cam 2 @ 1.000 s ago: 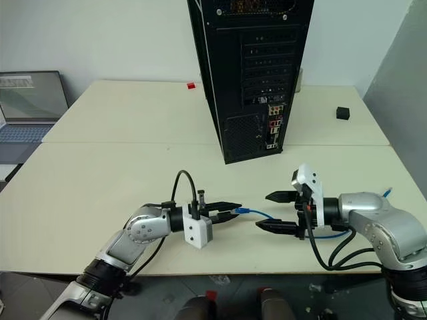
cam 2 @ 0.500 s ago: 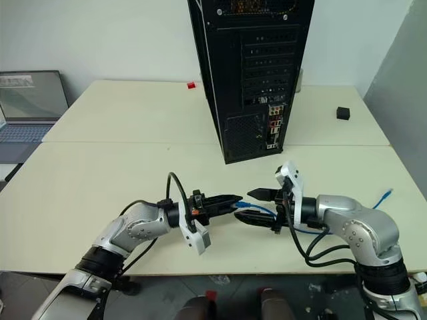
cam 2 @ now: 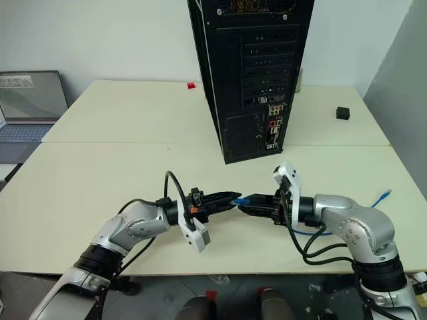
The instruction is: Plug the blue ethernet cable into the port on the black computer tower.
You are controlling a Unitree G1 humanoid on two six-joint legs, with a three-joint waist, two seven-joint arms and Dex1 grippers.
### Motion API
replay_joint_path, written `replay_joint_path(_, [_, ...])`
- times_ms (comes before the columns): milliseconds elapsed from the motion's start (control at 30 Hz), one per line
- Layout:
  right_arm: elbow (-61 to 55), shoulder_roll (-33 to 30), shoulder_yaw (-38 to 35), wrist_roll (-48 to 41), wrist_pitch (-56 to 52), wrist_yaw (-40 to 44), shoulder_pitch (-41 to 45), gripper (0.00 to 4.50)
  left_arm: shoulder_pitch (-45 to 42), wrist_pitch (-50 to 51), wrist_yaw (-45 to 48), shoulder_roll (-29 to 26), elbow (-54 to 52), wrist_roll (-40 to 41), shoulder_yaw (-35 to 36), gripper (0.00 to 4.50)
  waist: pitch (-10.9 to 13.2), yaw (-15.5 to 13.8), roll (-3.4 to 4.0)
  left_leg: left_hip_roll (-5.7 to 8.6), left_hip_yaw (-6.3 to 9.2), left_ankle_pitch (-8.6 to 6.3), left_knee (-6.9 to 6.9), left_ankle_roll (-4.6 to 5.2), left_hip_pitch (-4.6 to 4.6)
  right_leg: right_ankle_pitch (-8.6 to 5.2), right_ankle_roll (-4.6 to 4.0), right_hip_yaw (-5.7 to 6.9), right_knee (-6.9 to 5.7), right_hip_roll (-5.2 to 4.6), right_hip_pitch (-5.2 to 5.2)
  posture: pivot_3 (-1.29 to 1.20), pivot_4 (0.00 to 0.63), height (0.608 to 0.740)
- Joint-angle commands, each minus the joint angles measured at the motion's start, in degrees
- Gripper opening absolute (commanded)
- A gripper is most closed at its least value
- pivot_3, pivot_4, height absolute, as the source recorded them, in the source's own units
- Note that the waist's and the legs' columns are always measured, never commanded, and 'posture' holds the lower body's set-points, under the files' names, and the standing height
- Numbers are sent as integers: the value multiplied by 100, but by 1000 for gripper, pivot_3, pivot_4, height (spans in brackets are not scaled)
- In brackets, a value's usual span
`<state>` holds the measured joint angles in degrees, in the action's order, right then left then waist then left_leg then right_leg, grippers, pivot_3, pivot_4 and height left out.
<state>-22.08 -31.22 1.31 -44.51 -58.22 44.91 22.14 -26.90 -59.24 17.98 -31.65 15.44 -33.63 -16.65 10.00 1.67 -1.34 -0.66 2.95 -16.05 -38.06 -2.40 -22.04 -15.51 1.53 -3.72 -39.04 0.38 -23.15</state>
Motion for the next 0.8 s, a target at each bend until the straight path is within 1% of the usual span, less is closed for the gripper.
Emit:
replay_joint_path(33, [-121,29,-6,-134,56,37,133,151,-16,-35,-80,-62,-168,33,-19,263,0,0,0,0,0,0,0,0,0,0,0,0,0,0,0,0,150,740])
replay_joint_path(67, [-110,31,-3,-134,53,33,142,2,-13,-60,-70,-78,-162,37,-40,263,0,0,0,0,0,0,0,0,0,0,0,0,0,0,0,0,150,740])
replay_joint_path(367, [-69,-35,46,-135,39,100,163,0,-11,-332,-57,-179,-54,193,-146,263,0,0,0,0,1,0,0,0,0,0,0,1,0,0,0,0,150,740])
replay_joint_path(433, [-50,-48,34,-141,24,106,178,0,-40,-364,1,-214,-5,366,-179,969,0,1,0,0,0,0,0,0,0,0,0,0,0,0,0,0,150,740])
replay_joint_path(467, [-43,-65,25,-144,10,115,184,0,-61,-362,42,-233,30,465,-202,1066,0,1,0,0,0,0,0,0,0,0,0,0,0,0,0,0,150,740])
replay_joint_path(533, [-21,-97,11,-139,2,135,189,0,-106,-370,84,-254,100,558,-229,1476,0,1,0,-1,1,0,0,0,0,0,0,0,0,0,0,0,150,740])
replay_joint_path(567, [-10,-119,-2,-140,1,150,190,0,-127,-374,98,-260,130,586,-237,1534,0,0,0,0,0,0,0,0,0,0,0,0,0,0,0,0,150,740])
replay_joint_path(600, [-6,-145,-23,-146,-1,163,186,0,-143,-366,137,-267,161,640,-261,1820,0,0,0,0,1,0,0,0,0,0,0,1,0,0,0,0,150,740])
replay_joint_path(667, [-12,-193,-67,-160,-2,177,172,0,-170,-368,215,-289,211,721,-309,2091,0,0,0,1,1,0,0,0,-1,0,0,1,0,0,0,0,150,740])
replay_joint_path(700, [-24,-221,-105,-174,-2,174,154,0,-175,-362,231,-296,238,750,-310,2362,0,0,0,1,0,0,0,0,0,0,0,1,0,0,0,0,150,740])
replay_joint_path(733, [-33,-249,-144,-184,7,172,129,0,-180,-359,236,-300,261,761,-310,2499,0,-1,0,1,0,0,0,0,0,0,0,0,0,0,0,0,150,740])
replay_joint_path(800, [-67,-319,-256,-196,32,156,61,0,-175,-300,304,-312,315,880,-318,2946,0,-1,0,0,0,0,0,0,-1,0,0,1,0,0,0,0,150,740])
